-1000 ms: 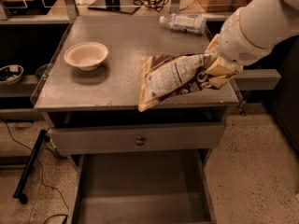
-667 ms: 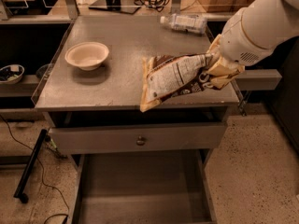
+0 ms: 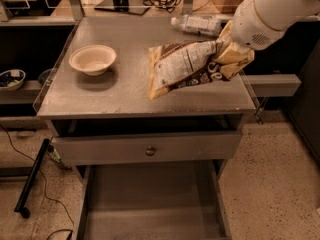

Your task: Pick brown chip bag from middle drawer and place on counter

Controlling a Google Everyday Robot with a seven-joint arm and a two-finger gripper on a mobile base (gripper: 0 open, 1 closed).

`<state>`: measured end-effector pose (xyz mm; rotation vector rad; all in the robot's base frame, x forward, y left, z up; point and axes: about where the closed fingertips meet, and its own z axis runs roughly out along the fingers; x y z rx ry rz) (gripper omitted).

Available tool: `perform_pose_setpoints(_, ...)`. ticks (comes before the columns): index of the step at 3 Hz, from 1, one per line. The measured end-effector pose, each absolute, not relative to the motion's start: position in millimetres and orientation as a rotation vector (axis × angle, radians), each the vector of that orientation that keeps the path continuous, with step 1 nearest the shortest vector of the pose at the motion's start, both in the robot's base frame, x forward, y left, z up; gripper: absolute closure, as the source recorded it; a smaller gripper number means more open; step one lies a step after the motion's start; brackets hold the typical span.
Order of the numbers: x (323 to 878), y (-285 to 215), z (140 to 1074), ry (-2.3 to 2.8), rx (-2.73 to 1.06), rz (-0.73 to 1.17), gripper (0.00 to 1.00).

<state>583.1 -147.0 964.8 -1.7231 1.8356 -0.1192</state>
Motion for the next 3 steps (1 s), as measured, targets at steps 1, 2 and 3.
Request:
perform_pose_setpoints(1, 606.1, -141.8, 960.1, 1.833, -1.728, -0.069, 1.0)
perform_pose_setpoints(2, 624.1, -134.1, 944.3, 1.832, -1.74, 0.007, 1.0)
perform_pose_setpoints(3, 632.5, -125.0, 919.0, 1.836, -1.745, 0.099, 1.0)
